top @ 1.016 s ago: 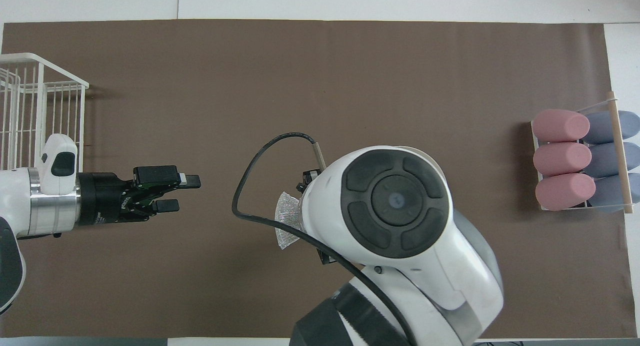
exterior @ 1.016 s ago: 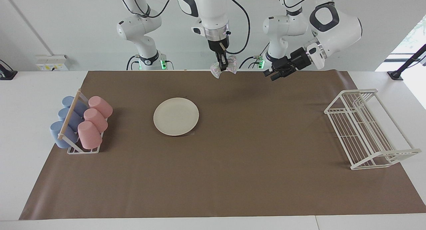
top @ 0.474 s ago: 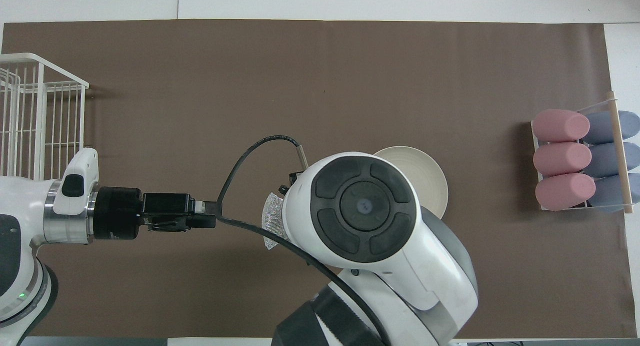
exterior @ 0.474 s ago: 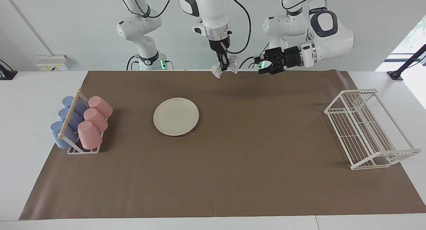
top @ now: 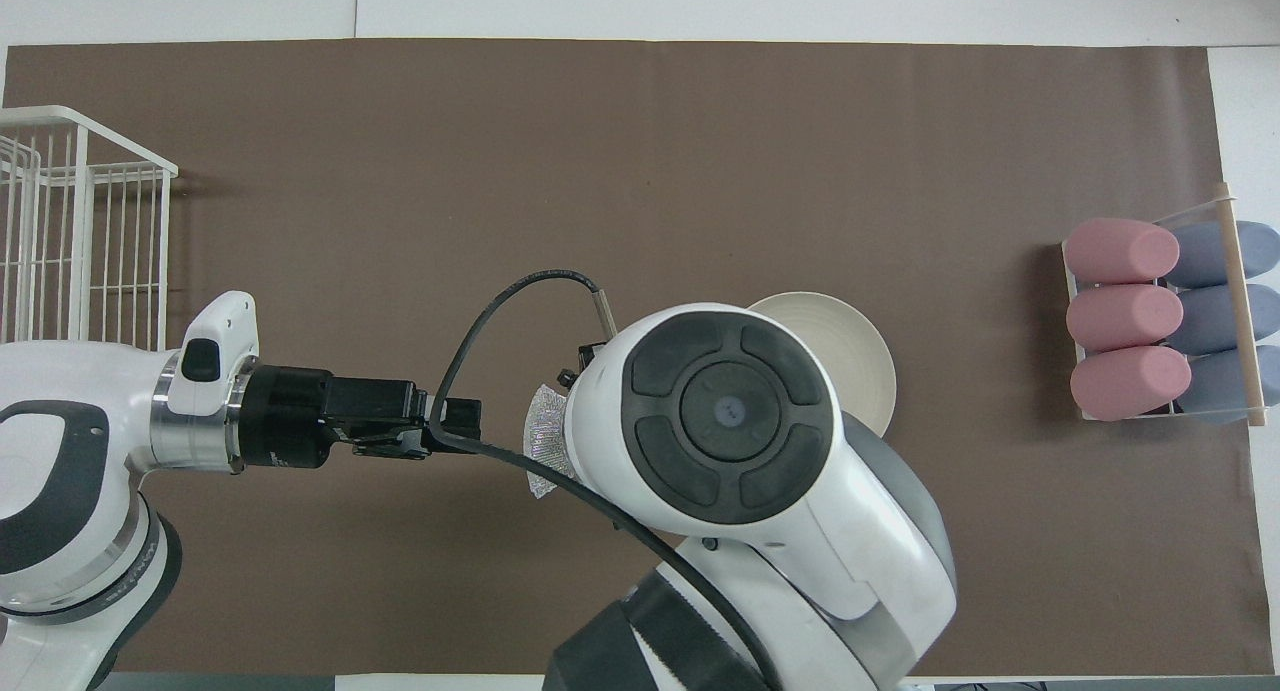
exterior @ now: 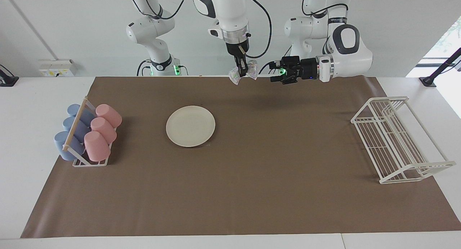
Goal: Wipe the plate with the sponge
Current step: 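Grasp the cloth with the left gripper while the right gripper releases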
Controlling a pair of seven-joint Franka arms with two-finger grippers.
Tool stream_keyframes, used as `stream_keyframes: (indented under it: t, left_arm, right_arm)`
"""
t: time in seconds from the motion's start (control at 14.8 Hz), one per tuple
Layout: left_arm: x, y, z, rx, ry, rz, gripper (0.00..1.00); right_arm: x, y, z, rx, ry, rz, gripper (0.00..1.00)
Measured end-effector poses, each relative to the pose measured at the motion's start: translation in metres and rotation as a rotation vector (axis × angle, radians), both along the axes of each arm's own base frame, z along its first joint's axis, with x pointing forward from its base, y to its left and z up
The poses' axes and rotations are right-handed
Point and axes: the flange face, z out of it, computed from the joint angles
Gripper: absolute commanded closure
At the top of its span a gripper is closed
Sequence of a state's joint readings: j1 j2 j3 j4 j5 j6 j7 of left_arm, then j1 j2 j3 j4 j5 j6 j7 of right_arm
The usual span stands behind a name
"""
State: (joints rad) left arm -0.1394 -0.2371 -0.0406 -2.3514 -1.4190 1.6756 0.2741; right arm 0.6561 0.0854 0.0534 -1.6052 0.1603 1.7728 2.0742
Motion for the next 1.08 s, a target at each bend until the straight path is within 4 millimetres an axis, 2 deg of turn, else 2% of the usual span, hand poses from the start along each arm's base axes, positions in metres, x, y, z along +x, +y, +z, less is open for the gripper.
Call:
stream_keyframes:
  t: [0.41,0.54,0.61,0.68,0.74,0.81,1.08]
  left_arm:
    - [-0.011,-0.039,0.005,0.009,0.083,-0.023,0.02]
    - [-0.01,-0.041,0.005,0.017,0.084,-0.007,0.13]
    - [-0.009,-0.04,0.004,0.02,0.085,0.002,0.31]
    - [-0.008,-0.04,0.005,0.021,0.086,0.005,0.59]
    - [-0.008,-0.039,0.005,0.023,0.096,0.008,0.92]
    - [-0.008,-0.04,0.005,0.027,0.118,0.013,1.0]
    - [-0.012,-0.053,0.012,0.048,0.168,0.016,1.0]
  right_arm:
    - [0.0,0.0,0.0,0.0,0.0,0.0,1.0]
    - [0.0,0.0,0.0,0.0,0.0,0.0,1.0]
    - [0.0,0.0,-0.001,-0.001,0.001,0.0,1.0]
    - [0.0,0.0,-0.001,-0.001,0.001,0.0,1.0]
    - [0.0,0.0,-0.001,-0.001,0.001,0.0,1.0]
    - [0.0,0.0,-0.001,-0.001,0.001,0.0,1.0]
    - [0.0,0.0,-0.002,-0.004,0.004,0.0,1.0]
